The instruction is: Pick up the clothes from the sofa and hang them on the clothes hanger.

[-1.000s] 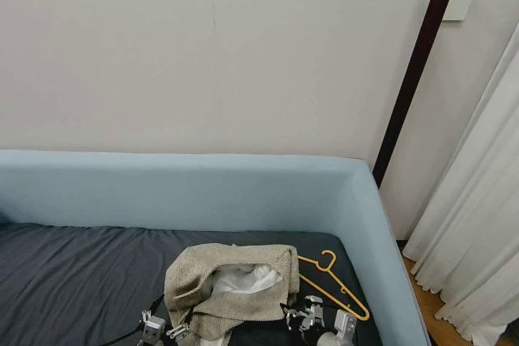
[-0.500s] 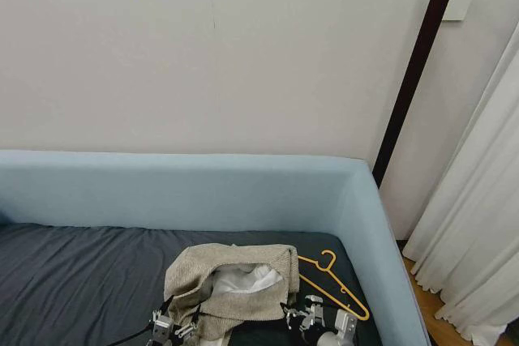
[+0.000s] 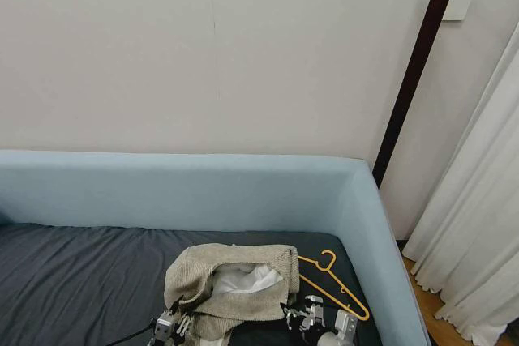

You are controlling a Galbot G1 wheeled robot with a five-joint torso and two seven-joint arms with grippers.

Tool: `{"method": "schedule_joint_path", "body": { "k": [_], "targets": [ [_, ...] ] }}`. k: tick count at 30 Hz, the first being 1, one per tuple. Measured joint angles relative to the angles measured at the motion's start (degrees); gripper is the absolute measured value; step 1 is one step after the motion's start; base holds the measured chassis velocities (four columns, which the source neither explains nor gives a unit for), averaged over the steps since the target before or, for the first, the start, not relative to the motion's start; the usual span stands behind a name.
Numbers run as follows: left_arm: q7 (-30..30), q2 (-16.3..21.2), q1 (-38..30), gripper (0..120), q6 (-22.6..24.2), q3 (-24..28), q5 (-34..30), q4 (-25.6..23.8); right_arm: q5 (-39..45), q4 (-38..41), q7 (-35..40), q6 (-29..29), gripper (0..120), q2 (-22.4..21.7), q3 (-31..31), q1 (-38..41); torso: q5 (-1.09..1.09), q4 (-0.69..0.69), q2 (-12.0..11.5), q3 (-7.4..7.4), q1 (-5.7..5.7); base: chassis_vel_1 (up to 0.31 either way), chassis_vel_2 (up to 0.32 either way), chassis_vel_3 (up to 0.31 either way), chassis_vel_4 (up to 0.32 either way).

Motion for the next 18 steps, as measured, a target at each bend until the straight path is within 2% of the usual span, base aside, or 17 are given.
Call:
{"method": "schedule_joint_path", "body": {
  "k": [4,10,18],
  "targets": [
    [0.0,0.0,0.2,4,-0.1,-0.1,0.0,-0.1,0.0,0.0,0.0,0.0,0,0.0,0.0,-0.1,0.00,0.00,0.0,0.00,0.00,0.000,0.000,0.000,0.000],
    [-0.2,0.6,0.9,2,-0.3,-1.0,-0.1,-1.9,-0.3,0.6,0.0,0.0,0,-0.4,0.0,-0.2,0.00,0.00,0.0,0.00,0.00,0.000,0.000,0.000,0.000],
    [-1.1,5.0,2.7,2,0.5,-5.2,-4.2,-9.5,-2.9,5.8,-0.5,0.7,0,-3.9,0.6,0.3,0.00,0.00,0.0,0.00,0.00,0.000,0.000,0.000,0.000]
  ]
}}
